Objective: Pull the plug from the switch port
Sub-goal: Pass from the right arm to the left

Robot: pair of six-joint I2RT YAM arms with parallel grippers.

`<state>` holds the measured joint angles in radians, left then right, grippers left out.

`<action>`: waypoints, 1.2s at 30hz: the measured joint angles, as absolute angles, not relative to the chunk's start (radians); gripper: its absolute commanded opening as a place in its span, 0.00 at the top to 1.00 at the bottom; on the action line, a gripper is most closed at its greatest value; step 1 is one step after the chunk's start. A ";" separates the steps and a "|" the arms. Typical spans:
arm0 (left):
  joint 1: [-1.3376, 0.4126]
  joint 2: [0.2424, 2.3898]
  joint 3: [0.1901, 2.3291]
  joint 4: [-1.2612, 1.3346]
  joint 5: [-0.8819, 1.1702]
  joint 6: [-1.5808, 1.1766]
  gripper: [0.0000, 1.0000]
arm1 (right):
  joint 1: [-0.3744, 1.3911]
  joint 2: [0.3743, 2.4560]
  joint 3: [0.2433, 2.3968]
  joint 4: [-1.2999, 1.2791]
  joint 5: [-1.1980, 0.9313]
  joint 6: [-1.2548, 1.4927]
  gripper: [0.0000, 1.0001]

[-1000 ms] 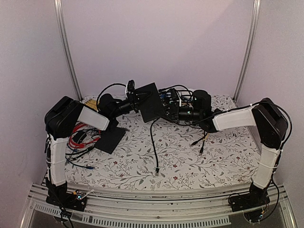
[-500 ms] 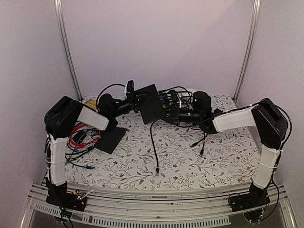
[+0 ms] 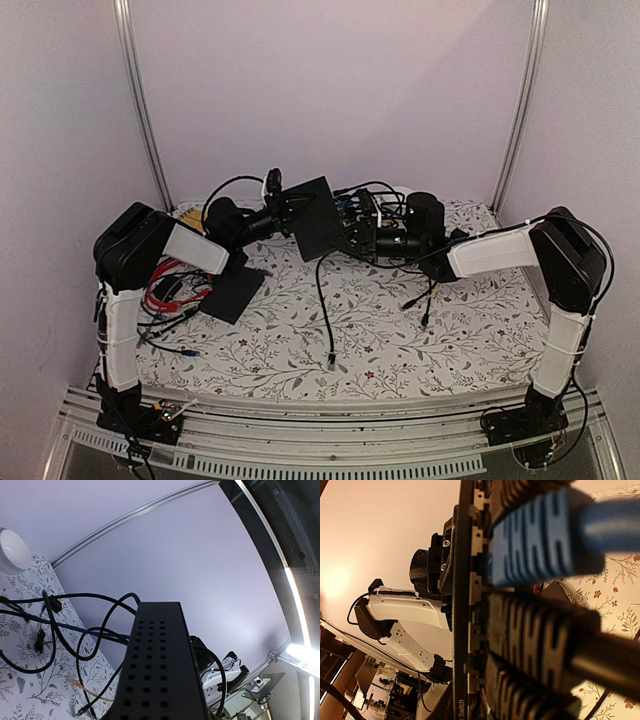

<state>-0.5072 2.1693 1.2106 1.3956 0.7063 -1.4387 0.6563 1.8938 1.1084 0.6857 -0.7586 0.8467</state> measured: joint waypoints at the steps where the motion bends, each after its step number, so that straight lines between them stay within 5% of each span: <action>1: -0.507 2.169 1.211 1.398 0.707 -1.441 1.00 | 0.656 1.894 1.108 0.687 -0.758 0.847 0.97; 4: -0.506 2.169 1.211 1.402 0.710 -1.443 1.00 | 0.657 1.894 1.108 0.689 -0.757 0.846 0.92; 10: -0.500 2.169 1.211 1.414 0.713 -1.454 1.00 | 0.659 1.892 1.108 0.696 -0.753 0.834 0.54; 13: -0.493 2.169 1.211 1.418 0.728 -1.469 1.00 | 0.661 1.877 1.102 0.707 -0.753 0.824 0.45; 36: -0.484 2.167 1.142 1.420 0.688 -1.485 1.00 | 0.661 1.694 0.883 0.771 -0.639 0.839 0.41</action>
<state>-0.4839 2.1674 1.1423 1.4200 0.6884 -1.4845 0.6605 1.6936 0.8829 0.7712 -0.6388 0.8387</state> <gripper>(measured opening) 0.246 0.605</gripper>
